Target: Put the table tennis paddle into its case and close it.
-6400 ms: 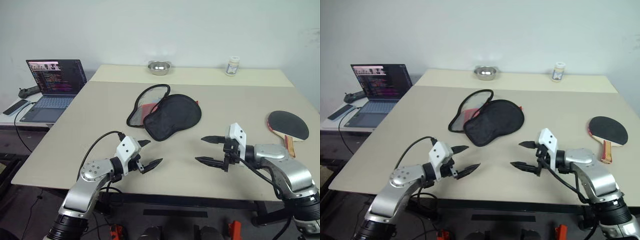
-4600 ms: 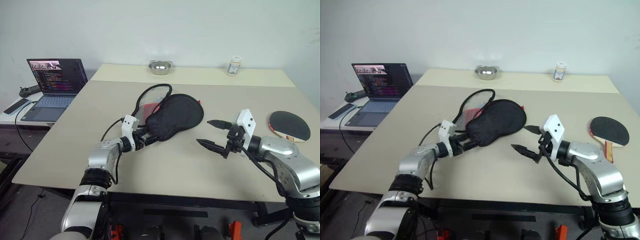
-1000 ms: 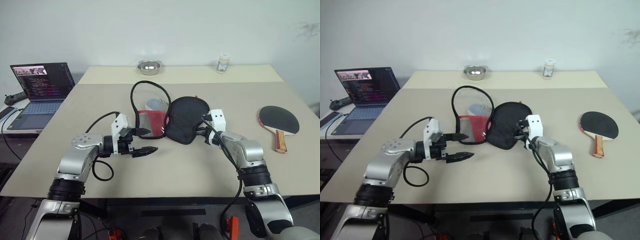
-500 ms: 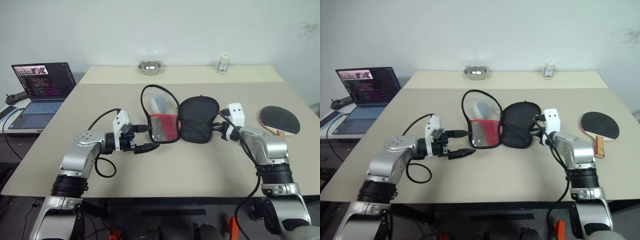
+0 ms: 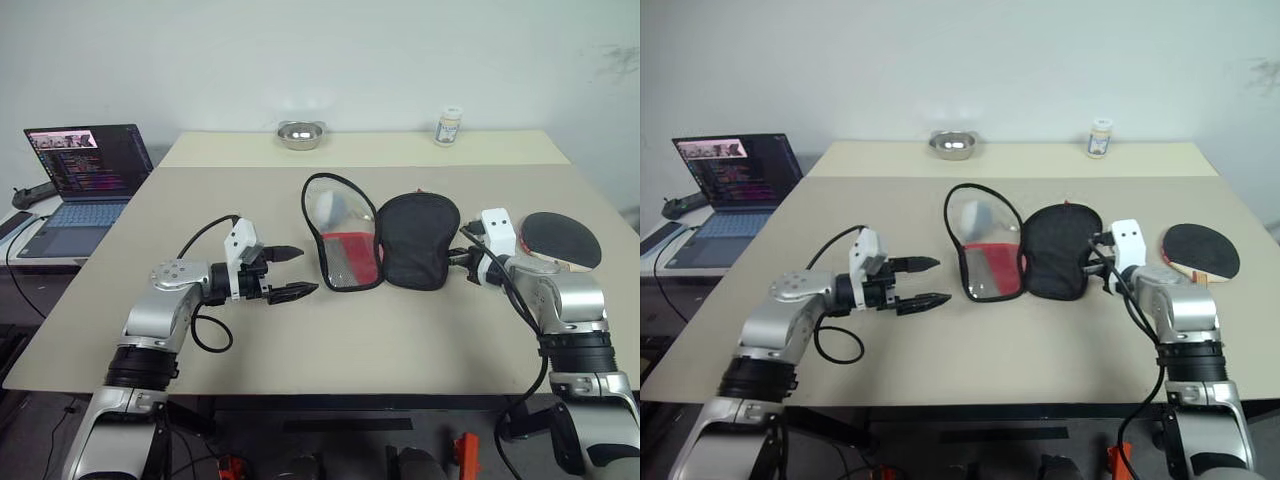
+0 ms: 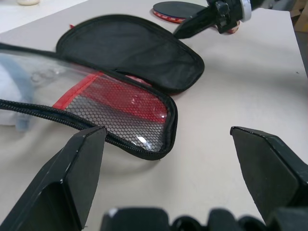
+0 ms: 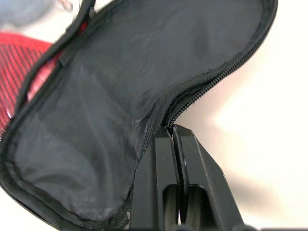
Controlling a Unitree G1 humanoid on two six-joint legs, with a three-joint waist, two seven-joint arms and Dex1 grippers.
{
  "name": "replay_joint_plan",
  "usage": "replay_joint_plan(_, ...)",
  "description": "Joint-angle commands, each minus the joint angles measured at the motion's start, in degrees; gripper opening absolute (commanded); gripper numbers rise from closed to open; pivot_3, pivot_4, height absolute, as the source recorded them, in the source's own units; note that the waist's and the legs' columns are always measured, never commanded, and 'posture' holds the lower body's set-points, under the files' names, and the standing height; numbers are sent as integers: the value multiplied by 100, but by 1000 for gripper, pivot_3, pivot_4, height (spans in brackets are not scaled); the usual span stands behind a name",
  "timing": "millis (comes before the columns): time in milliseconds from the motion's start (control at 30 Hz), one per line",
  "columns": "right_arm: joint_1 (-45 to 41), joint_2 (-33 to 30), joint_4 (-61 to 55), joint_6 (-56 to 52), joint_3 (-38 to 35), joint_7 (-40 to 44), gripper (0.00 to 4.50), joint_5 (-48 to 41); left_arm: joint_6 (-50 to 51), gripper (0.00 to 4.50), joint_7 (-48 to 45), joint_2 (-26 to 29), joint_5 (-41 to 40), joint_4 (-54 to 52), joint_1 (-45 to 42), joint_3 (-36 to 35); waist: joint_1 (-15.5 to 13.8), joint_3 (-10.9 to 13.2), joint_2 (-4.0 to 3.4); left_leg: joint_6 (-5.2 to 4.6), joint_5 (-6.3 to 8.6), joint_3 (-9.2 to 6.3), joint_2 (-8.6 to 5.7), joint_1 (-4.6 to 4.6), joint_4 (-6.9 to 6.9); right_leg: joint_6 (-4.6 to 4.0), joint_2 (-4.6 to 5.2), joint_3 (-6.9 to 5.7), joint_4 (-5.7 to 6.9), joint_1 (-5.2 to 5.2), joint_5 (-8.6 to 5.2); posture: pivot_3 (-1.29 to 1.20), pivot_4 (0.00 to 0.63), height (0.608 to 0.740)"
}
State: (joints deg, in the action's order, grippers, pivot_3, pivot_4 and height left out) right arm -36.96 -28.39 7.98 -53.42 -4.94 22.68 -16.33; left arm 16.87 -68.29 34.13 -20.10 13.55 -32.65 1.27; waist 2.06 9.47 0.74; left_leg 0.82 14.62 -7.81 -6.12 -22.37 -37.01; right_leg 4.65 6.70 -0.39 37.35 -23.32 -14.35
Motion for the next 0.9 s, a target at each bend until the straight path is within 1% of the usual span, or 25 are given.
replay_joint_plan(33,-65,-181,-59,142,1,53,27,129,-83,4500,-37,11,-24,-118,-110,-26,-2,0,0,0,0,-1,0,0,0,0,0,-1,0,0,0,0,150,740)
replay_joint_plan(100,-72,-212,11,203,-18,38,27,173,-54,4500,-20,10,-41,-166,-100,-15,-2,0,0,0,0,-1,1,0,0,0,0,-2,0,0,0,0,150,740)
replay_joint_plan(200,-72,-271,47,284,9,110,617,239,-19,4500,5,9,-62,-231,-84,-6,-1,0,0,0,0,0,0,0,0,0,0,-1,0,0,0,0,150,740)
replay_joint_plan(433,-38,-543,-28,472,41,325,3078,349,74,4500,79,-34,-84,-393,-59,8,-5,0,0,0,0,0,0,-2,0,0,0,-2,-3,0,0,0,150,740)
replay_joint_plan(567,-160,-773,-1,500,-333,252,4461,352,155,4500,89,-67,-141,-519,-86,-15,-8,0,0,0,0,0,1,-2,-1,0,0,-2,-2,0,0,0,150,740)
replay_joint_plan(633,-183,-947,146,524,-540,122,4461,419,216,4500,28,-69,-238,-620,-111,-50,-21,0,1,0,0,0,-1,-5,-1,0,1,-2,-4,0,0,0,150,740)
replay_joint_plan(767,-245,-1284,803,699,-868,-315,4461,654,303,4500,-85,-45,-425,-851,-189,-97,-31,0,1,-1,0,-1,0,-10,-3,1,2,-6,-9,0,0,0,150,740)
replay_joint_plan(900,-496,-1292,1588,824,-1182,-793,4461,722,332,4500,-56,-96,-480,-936,-403,-28,-8,1,1,-2,0,6,2,-9,-3,0,1,-4,-8,1,0,0,150,740)
